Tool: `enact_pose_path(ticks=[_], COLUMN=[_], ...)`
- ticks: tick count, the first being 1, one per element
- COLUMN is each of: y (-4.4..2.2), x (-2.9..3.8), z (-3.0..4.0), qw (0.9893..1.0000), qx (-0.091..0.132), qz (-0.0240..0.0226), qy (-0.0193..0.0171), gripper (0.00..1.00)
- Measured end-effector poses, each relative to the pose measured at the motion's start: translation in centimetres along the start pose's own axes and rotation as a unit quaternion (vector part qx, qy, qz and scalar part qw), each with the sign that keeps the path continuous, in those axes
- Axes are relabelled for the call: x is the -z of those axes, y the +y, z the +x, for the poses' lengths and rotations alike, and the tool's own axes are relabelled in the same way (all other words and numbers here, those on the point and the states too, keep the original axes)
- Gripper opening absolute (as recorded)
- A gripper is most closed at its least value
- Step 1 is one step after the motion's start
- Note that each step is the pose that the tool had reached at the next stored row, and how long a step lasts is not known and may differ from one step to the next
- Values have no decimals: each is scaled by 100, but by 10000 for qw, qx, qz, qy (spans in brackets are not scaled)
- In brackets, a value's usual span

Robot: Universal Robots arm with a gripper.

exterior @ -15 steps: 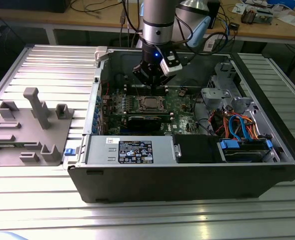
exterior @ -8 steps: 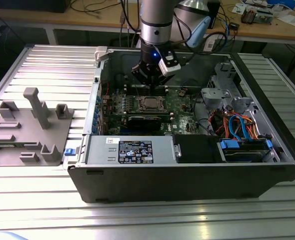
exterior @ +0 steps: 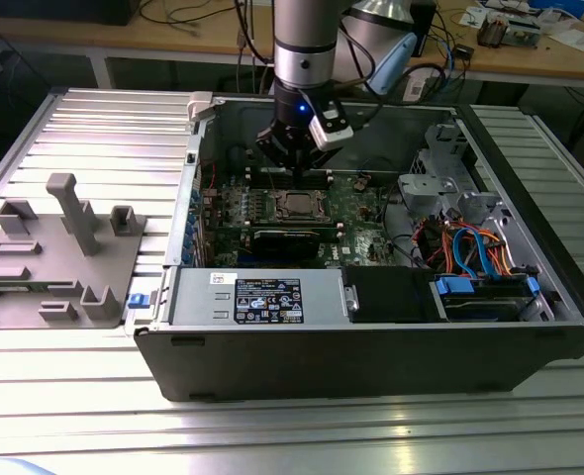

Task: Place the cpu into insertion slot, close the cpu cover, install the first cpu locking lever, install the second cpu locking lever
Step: 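Install the first cpu locking lever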

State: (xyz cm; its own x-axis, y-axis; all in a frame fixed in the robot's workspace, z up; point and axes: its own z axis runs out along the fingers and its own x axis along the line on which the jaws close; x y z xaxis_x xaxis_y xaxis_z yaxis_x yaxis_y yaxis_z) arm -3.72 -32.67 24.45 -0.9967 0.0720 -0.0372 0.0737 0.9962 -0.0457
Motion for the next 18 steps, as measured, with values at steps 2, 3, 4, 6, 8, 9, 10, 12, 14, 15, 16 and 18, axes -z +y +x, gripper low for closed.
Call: enact_pose_path(ticks=[2,3,4,6,8,9,10,12,14,15,16,18], y=[-2,-3,-3,-5,-6,-7,-7,-8,-8,-9,-9,-11], x=[1,2,3,6,9,13,17,30,39,44,50,66], z=[24,37,47,69,85,95,101,108,113,115,118,129], qw=[10000,10000,10000,10000,10000,10000,10000,10000,10000,10000,10000,10000], qx=[0,1,2,6,16,26,38,50,58,61,63,70], qz=[0,0,0,0,-2,-3,-3,-3,-4,-4,-4,-5], qy=[-2,-4,-5,-8,-11,-13,-15,-18,-20,-22,-23,-29], gripper=[11,11,11,11,11,11,11,11,11,11,11,11])
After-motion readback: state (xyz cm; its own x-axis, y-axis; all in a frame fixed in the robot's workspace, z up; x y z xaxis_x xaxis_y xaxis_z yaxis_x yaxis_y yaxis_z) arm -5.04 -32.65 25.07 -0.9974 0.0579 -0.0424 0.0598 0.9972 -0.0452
